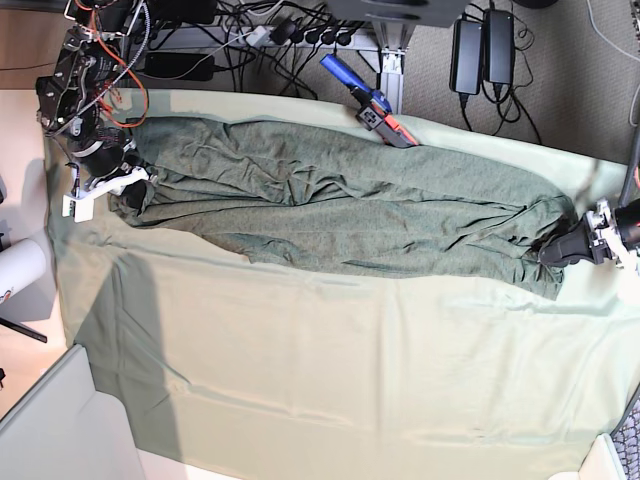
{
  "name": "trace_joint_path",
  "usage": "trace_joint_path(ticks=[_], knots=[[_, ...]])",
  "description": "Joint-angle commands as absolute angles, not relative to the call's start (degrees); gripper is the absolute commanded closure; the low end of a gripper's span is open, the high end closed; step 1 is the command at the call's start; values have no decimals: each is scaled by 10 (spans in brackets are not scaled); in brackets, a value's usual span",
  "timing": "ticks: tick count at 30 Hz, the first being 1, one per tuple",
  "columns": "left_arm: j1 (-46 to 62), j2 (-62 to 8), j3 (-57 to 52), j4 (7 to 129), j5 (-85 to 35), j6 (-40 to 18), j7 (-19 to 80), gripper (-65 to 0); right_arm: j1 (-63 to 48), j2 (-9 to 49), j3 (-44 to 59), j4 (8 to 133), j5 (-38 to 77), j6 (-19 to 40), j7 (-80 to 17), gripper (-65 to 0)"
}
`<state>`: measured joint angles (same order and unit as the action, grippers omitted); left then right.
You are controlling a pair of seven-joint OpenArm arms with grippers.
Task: Fold the T-shirt properly
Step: 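Grasp the strip end with the left gripper and pull it taut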
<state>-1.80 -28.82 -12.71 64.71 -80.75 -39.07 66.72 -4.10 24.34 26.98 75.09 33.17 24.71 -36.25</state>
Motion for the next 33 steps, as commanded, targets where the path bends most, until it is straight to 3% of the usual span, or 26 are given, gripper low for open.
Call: trace_joint_path(ticks=[1, 19, 20, 24, 30, 33], knots=[[-28, -300, -130, 655, -824, -400, 663, -375, -37, 255, 274, 755, 330, 257, -363, 0], [-28, -300, -127, 655, -740, -400, 621, -373, -37, 255, 274, 755, 330, 257, -363, 0], [-28, -300, -126, 655, -722, -400, 609, -359, -36, 255, 274, 755, 330, 257, -363, 0], [-28, -298, -116, 655, -682, -400, 580, -185, -37, 255, 274, 755, 330, 257, -363, 0], [-29, -298, -79, 655, -695, -400, 578, -150, -37, 255, 274, 755, 330, 257, -363, 0], [-29, -297, -59, 655, -690, -400, 568, -2, -36, 255, 274, 755, 330, 257, -363, 0]])
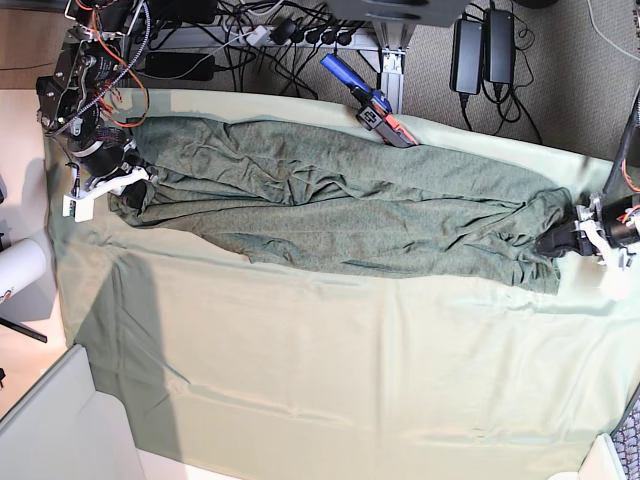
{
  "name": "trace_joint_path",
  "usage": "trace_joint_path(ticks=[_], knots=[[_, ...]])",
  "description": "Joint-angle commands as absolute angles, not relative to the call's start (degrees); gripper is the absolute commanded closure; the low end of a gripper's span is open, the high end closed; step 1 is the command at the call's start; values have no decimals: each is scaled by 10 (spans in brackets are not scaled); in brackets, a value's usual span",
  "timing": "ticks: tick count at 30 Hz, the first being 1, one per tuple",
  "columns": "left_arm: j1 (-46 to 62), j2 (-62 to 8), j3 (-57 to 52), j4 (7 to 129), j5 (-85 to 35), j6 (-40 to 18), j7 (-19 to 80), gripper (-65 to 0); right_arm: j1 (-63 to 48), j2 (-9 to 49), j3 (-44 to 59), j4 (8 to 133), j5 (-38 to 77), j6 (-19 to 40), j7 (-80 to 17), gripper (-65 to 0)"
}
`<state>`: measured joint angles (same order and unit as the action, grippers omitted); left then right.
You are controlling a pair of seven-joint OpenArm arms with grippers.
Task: Fold the T-shirt properly
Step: 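Grasp the strip end with the left gripper and pull it taut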
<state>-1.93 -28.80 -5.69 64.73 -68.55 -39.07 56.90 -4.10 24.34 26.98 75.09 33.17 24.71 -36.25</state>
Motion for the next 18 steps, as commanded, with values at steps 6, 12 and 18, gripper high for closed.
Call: trace_joint_path(ticks=[6, 12, 18], knots=[[-30, -292, -64, 655, -661, -400, 561, 0, -36, 255, 274, 755, 330, 257, -363, 0], [-51, -293, -123, 655, -630, -400, 557, 0, -36, 256, 274, 755, 334, 257, -362, 0], [-68, -296, -132, 655, -563, -400, 529, 0, -33, 256, 274, 759, 410, 257, -363, 0]])
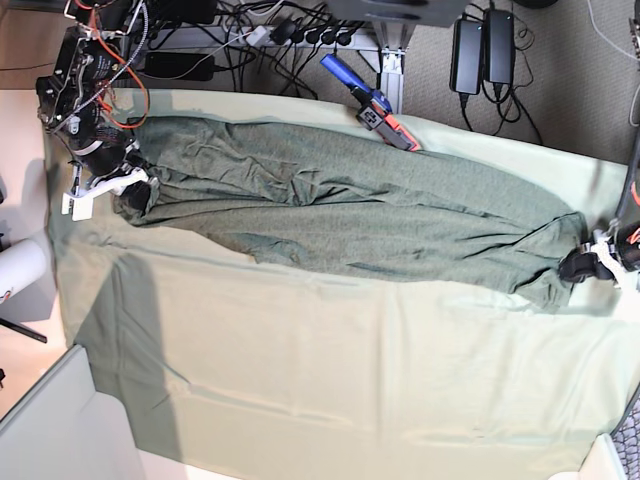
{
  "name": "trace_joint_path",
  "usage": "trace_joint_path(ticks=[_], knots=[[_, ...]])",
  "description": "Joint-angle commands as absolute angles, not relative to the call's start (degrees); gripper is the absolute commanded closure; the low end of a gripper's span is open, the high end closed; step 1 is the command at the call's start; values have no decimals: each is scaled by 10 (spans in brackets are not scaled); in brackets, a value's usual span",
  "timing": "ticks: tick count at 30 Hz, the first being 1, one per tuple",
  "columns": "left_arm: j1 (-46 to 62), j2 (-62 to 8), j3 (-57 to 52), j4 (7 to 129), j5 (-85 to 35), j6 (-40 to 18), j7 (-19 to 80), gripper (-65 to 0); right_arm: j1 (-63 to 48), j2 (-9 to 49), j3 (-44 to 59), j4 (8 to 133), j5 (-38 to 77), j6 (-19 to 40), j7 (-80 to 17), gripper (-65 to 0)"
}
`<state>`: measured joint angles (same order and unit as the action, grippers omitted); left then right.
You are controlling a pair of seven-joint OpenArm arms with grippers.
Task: Fold the T-shirt properly
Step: 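Grasp the strip end with the left gripper and pull it taut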
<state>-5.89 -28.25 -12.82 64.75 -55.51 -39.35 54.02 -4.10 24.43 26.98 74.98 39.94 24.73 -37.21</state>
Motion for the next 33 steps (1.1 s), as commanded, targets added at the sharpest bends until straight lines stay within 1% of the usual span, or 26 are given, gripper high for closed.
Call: trace_joint_path(ticks=[1, 6, 12, 14, 15, 16, 26, 29, 33], knots=[[-68, -298, -132, 655, -554, -400, 521, 0, -33, 256, 274, 761, 413, 257, -363, 0], [-72, -308, -132, 655, -506, -400, 479, 0, -34, 256, 274, 774, 416, 257, -363, 0], [-91, -314, -132, 655, -475, -400, 477, 0, -34, 255, 274, 781, 416, 258, -365, 0], [-98, -317, -132, 655, -470, -400, 477, 0, -34, 255, 274, 781, 416, 258, -366, -118], [-103, -317, -132, 655, -465, -400, 477, 0, -34, 255, 274, 782, 416, 258, -366, -159], [-107, -318, -132, 655, -456, -400, 474, 0, -34, 255, 274, 783, 416, 258, -365, -181], [-126, -359, -132, 655, -408, -400, 426, 0, -33, 255, 283, 785, 416, 257, -365, -183], [-126, -364, -132, 655, -381, -400, 409, 0, -34, 255, 284, 785, 416, 257, -365, -182], [-121, -364, -132, 676, -389, -400, 410, 0, -33, 255, 284, 785, 416, 257, -364, -183]])
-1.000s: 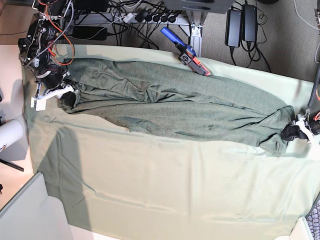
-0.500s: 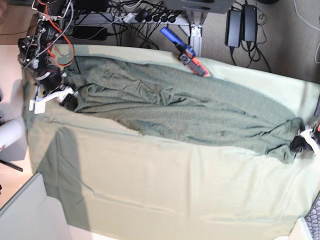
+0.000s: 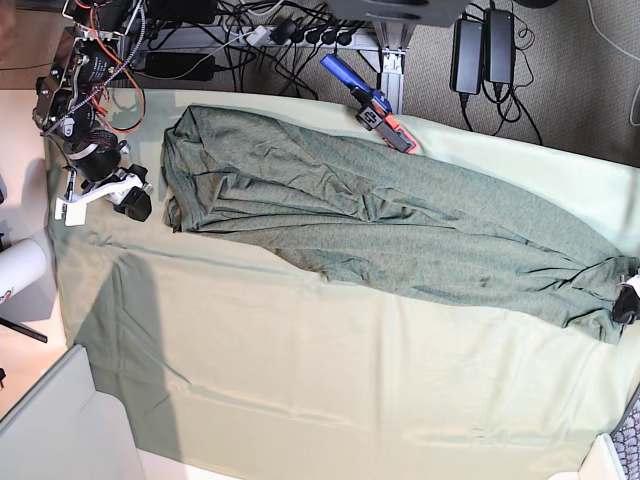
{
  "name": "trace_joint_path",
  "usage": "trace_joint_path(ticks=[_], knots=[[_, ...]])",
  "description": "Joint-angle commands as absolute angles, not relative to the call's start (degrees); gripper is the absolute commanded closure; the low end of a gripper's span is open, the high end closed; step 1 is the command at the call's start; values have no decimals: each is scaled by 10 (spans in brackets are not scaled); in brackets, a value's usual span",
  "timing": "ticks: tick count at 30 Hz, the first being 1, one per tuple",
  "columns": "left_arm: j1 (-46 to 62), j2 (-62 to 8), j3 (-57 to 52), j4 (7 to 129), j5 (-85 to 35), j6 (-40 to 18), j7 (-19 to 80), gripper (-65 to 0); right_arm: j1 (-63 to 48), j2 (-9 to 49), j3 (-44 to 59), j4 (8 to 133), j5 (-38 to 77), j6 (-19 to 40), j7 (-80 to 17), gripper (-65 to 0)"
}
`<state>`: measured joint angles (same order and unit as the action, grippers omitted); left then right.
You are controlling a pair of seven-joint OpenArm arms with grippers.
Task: Fold the T-shirt properly
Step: 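Grasp the strip end with the left gripper and pull it taut, then carry the held strip end with the left gripper toward the right gripper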
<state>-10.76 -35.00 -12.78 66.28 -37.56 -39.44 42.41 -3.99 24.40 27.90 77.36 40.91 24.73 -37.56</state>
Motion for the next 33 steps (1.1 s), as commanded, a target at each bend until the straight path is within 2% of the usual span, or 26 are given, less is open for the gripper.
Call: trace_joint_path(ticks=[1, 9, 15, 19, 26, 33], knots=[[-116, -363, -132, 693, -397, -400, 412, 0, -33, 255, 284, 785, 416, 257, -364, -182], [-37, -304, -132, 959, -408, -400, 482, 0, -33, 255, 284, 785, 414, 257, -358, -182], [4, -234, -130, 1085, -354, -382, 491, 0, -32, 255, 284, 785, 414, 257, -359, -182], [18, -196, -90, 1105, -322, -369, 491, 0, -32, 256, 284, 785, 414, 257, -358, -182], [21, -127, 36, 1104, -188, -321, 483, 0, -32, 256, 284, 785, 416, 257, -359, -182], [21, -75, 81, 1103, -175, -319, 483, 0, -32, 256, 284, 785, 416, 257, -361, -182]])
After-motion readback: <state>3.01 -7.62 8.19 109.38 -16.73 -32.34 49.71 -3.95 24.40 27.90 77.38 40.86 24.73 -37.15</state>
